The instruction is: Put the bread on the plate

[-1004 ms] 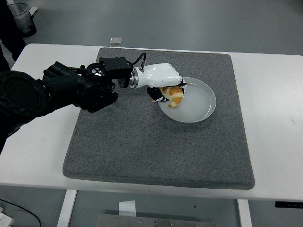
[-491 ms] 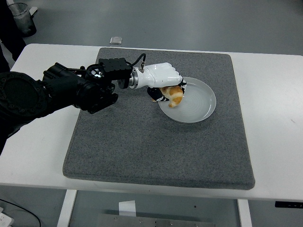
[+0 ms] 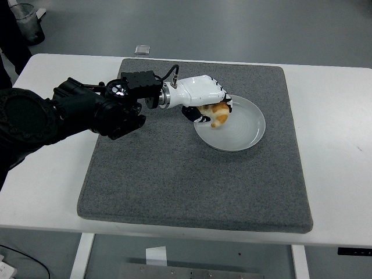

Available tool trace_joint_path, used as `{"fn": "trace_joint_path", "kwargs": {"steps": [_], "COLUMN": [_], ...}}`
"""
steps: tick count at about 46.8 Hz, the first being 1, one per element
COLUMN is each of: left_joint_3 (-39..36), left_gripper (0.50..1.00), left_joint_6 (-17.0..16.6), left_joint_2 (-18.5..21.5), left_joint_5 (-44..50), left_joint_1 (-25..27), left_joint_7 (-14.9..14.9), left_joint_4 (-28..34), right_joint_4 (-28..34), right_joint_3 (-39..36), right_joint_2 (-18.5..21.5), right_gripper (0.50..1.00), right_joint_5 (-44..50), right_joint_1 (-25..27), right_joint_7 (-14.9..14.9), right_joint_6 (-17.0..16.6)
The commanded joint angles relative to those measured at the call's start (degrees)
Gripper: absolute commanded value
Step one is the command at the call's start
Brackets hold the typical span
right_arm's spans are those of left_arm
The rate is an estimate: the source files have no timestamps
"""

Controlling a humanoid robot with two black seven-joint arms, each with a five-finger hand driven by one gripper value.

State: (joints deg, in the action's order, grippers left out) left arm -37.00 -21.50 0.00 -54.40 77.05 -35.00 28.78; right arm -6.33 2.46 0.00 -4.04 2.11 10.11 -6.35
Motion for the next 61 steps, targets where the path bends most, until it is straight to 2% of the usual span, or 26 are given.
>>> {"fn": "trace_joint_path", "kwargs": {"steps": [1,4,7,11,15,20,39,49,56,61], "left_joint_3": [0.0,0.0,0.0,0.0,0.08,0.17,4.48,11.59,17.04,20.21], "left_gripper": [0.808,0.842,0.853,0.923,0.971,0.99,0.994,0.996,0.996,0.999], "left_joint_6": [-0.03,-0.03,0.06,-0.03,-0.03,-0.03,-0.03,0.67,2.87,4.54], "left_joint_2": [0.0,0.0,0.0,0.0,0.0,0.0,0.0,0.0,0.0,0.0], "left_joint_5": [0.09,0.09,0.09,0.09,0.17,0.35,0.88,1.4,6.05,13.08], "left_joint_1": [0.03,0.03,0.03,0.03,0.03,0.03,0.73,1.17,1.79,2.14], "left_joint_7": [0.0,0.0,0.0,0.0,0.0,0.0,0.0,0.0,0.0,0.0], "left_joint_4": [0.14,0.23,0.31,0.4,0.49,0.49,0.49,0.05,-0.21,-0.3], "right_joint_4": [0.0,0.0,0.0,0.0,0.0,0.0,0.0,0.0,0.09,0.09], "right_joint_3": [0.0,0.0,0.0,-0.09,-0.09,0.0,0.0,0.0,0.0,0.0], "right_joint_2": [0.0,0.0,0.0,0.0,0.0,0.0,0.0,0.0,0.0,0.0], "right_gripper": [0.932,0.932,0.932,0.932,0.932,0.932,0.932,0.932,0.932,0.932], "right_joint_5": [0.0,0.0,0.0,0.0,0.0,0.0,0.0,0.0,0.0,0.0], "right_joint_1": [0.0,0.0,0.0,0.0,0.0,0.0,0.0,0.0,0.0,0.0], "right_joint_7": [0.0,0.0,0.0,0.0,0.0,0.0,0.0,0.0,0.0,0.0], "right_joint_6": [0.02,0.02,0.02,0.02,-0.06,0.02,0.02,0.11,0.55,0.64]}}
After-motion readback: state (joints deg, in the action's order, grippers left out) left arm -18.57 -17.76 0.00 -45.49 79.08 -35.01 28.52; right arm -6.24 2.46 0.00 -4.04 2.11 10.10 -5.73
